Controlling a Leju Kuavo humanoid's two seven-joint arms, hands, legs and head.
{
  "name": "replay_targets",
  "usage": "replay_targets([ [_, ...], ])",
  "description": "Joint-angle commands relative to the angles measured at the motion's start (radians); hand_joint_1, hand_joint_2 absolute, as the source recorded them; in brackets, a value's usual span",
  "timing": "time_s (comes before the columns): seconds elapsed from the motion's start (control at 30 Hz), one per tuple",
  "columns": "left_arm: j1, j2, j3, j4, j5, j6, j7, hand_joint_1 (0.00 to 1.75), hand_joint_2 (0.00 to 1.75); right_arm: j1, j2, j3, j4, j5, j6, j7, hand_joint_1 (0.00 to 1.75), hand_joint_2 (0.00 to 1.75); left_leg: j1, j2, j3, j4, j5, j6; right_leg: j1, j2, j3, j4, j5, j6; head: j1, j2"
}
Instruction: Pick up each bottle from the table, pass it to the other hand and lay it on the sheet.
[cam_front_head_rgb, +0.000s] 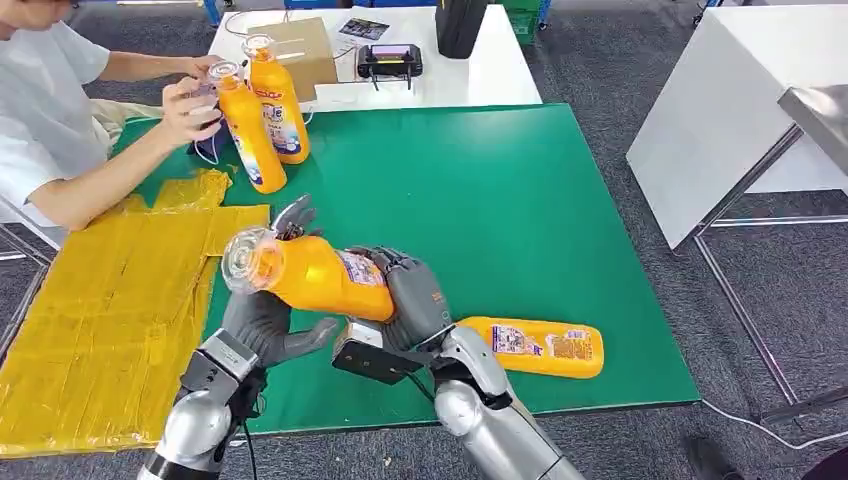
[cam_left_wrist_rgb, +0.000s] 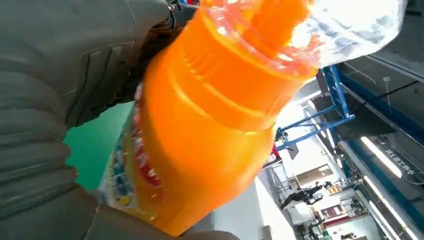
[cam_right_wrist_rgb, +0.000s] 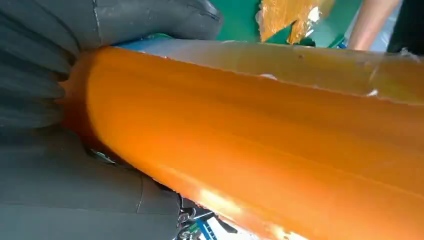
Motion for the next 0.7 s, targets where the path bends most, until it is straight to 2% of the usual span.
replay_targets([
  [0.03, -0.043, 0.011, -0.050, 0.040, -0.004, -0.004, -0.007, 0.00, 1.75, -0.056, 0.002, 0.081, 0.148, 0.013, -0.009, 0.011, 1.57, 1.75, 0.001, -0.002, 0.003, -0.001, -0.001, -0.001, 0.000, 0.004, 0.003, -0.001, -0.001, -0.001, 0.000, 0.000],
  [0.33, -0.070, -0.005, -0.067, 0.086, -0.125, 0.103, 0.014, 0.00, 1.75, -0.047, 0.012, 0.105, 0.160, -0.001, -0.020, 0.005, 1.59, 1.75, 0.001, -0.004, 0.004, 0.000, -0.001, 0.000, 0.000, 0.003, 0.004, -0.001, -0.002, -0.001, 0.000, 0.000],
  [0.37, -0.073, -0.005, -0.067, 0.094, -0.134, 0.112, 0.017, 0.72, 1.75, -0.046, 0.011, 0.108, 0.159, 0.002, -0.025, 0.008, 1.59, 1.75, 0.002, -0.005, 0.006, 0.000, -0.002, -0.001, 0.000, 0.005, 0.006, -0.001, -0.003, -0.001, 0.000, 0.000],
  [0.4, -0.075, -0.005, -0.068, 0.100, -0.149, 0.123, 0.018, 1.62, 1.75, -0.046, 0.009, 0.109, 0.157, 0.002, -0.028, 0.010, 1.61, 1.75, 0.001, -0.005, 0.005, -0.001, -0.002, -0.001, 0.000, 0.004, 0.005, -0.001, -0.002, -0.001, 0.000, 0.000],
  [0.43, -0.076, -0.005, -0.070, 0.104, -0.151, 0.124, 0.018, 1.75, 1.75, -0.045, 0.008, 0.109, 0.154, 0.003, -0.031, 0.011, 1.57, 1.75, 0.001, -0.003, 0.003, -0.001, 0.000, 0.000, 0.000, 0.002, 0.003, -0.001, -0.001, -0.001, 0.000, 0.000],
  [0.7, -0.089, -0.004, -0.080, 0.138, -0.194, 0.136, 0.046, 1.75, 1.75, -0.036, -0.001, 0.116, 0.120, 0.053, -0.083, 0.026, 1.64, 1.75, 0.001, -0.005, 0.004, 0.000, -0.001, -0.001, 0.000, 0.003, 0.004, -0.001, -0.002, -0.001, 0.000, 0.000],
])
